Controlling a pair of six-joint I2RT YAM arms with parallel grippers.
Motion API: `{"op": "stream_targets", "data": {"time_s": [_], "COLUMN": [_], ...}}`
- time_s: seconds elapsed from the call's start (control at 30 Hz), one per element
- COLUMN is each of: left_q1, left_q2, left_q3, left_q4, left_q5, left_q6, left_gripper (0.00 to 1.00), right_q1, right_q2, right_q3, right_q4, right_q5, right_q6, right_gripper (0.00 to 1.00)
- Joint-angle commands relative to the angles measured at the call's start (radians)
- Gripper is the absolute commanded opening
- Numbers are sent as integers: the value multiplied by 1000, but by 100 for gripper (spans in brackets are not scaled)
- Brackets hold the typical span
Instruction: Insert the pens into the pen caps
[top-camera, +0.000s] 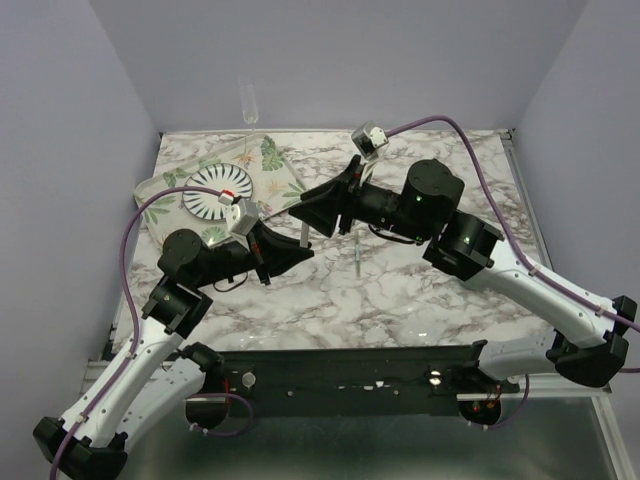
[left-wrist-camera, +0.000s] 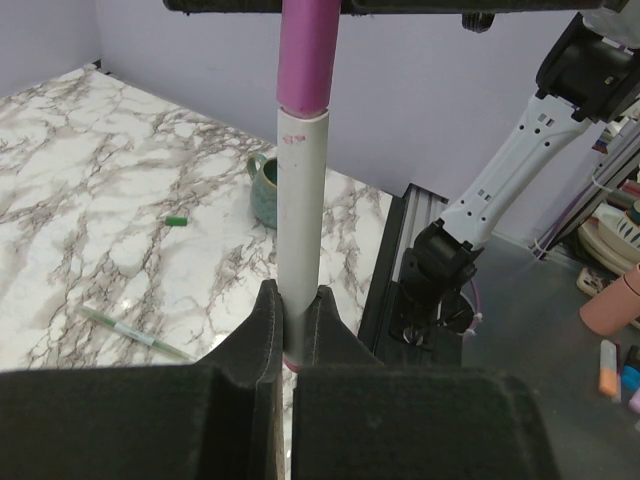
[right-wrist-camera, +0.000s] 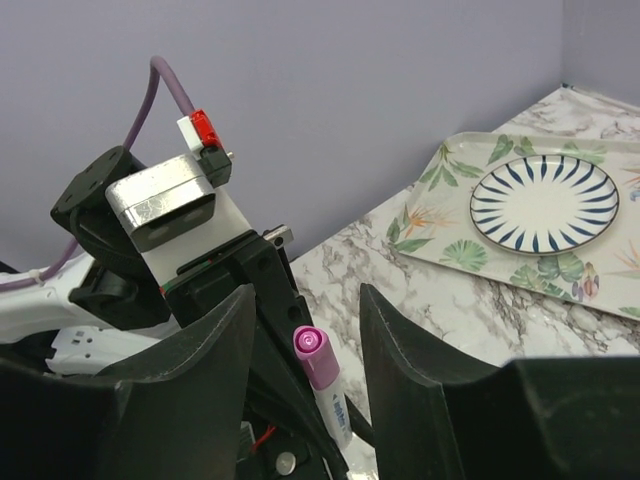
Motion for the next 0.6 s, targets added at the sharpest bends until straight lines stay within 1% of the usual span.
{"op": "stream_targets", "data": {"time_s": [0.0, 0.07, 0.1, 0.17, 0.2, 0.3, 0.33, 0.37, 0.4, 0.53, 0.57], "left_q1": [-6, -6, -6, -6, -6, -6, -6, -6, -6, -6, -6], "left_q2": [-3, -2, -2, -2, -3, -5, -3, -3, -3, -3, -3], "left_q3": [-8, -9, -9, -9, -9, -9, -9, -8, -8, -6, -5], "left_q4": [18, 18, 18, 20, 21, 25, 25, 25, 25, 25, 25], "left_q5": [26, 26, 26, 27, 27, 29, 32, 31, 32, 32, 34], "left_q6": [-6, -7, -7, -7, -6, -9, -9, -9, -9, -4, 1], "left_gripper": [0, 0, 0, 0, 0, 0, 0, 0, 0, 0, 0], "right_q1": [-6, -4, -6, -4, -4, -4, -4, -4, -4, -4, -6], "right_q2": [-24, -24, -22, -21, -19, 2, 5, 5, 4, -7, -13], "right_q3": [-14, -15, -15, -18, -26, -25, -40, -49, -58, -89, -100], "right_q4": [31, 30, 28, 24, 24, -13, -16, -13, -12, -10, -15], "right_q5": [26, 27, 21, 11, -8, -35, -40, -46, -49, -72, -77], "right_q6": [4, -1, -1, -7, -9, -18, -15, -13, -12, -28, -35], "right_gripper": [50, 47, 41, 37, 36, 40, 37, 34, 23, 1, 1]}}
